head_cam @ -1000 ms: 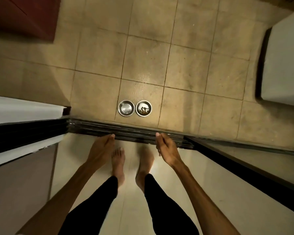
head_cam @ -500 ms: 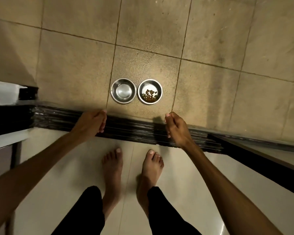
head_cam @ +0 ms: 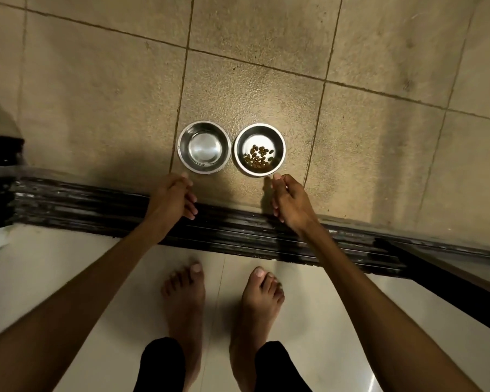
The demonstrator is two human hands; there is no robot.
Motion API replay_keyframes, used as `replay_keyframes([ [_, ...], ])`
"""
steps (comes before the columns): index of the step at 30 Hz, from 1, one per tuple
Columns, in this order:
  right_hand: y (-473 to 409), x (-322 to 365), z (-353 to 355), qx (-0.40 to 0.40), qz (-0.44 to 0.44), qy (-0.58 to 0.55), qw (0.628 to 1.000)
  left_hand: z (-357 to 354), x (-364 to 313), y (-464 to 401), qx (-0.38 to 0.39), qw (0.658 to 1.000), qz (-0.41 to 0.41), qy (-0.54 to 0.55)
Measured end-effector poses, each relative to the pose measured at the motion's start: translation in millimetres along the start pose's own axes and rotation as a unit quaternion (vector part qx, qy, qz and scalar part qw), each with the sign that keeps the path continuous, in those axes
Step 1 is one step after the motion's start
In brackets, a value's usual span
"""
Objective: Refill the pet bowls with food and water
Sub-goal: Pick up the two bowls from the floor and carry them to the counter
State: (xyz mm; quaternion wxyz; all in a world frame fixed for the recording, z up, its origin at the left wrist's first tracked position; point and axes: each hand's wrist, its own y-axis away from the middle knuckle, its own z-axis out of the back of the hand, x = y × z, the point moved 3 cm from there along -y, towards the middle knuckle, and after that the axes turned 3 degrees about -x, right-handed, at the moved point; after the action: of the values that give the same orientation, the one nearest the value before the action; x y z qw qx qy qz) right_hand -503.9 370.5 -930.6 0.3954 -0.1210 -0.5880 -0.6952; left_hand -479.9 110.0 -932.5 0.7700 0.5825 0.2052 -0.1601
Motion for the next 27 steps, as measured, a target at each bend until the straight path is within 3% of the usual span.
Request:
replay_keyframes([
  [27, -26.2, 2.6, -17.1, -0.021, -0.032, -0.133, 0.990, -24.2, -12.1, -24.1, 0.009, 0.991, 0.027, 0.128],
])
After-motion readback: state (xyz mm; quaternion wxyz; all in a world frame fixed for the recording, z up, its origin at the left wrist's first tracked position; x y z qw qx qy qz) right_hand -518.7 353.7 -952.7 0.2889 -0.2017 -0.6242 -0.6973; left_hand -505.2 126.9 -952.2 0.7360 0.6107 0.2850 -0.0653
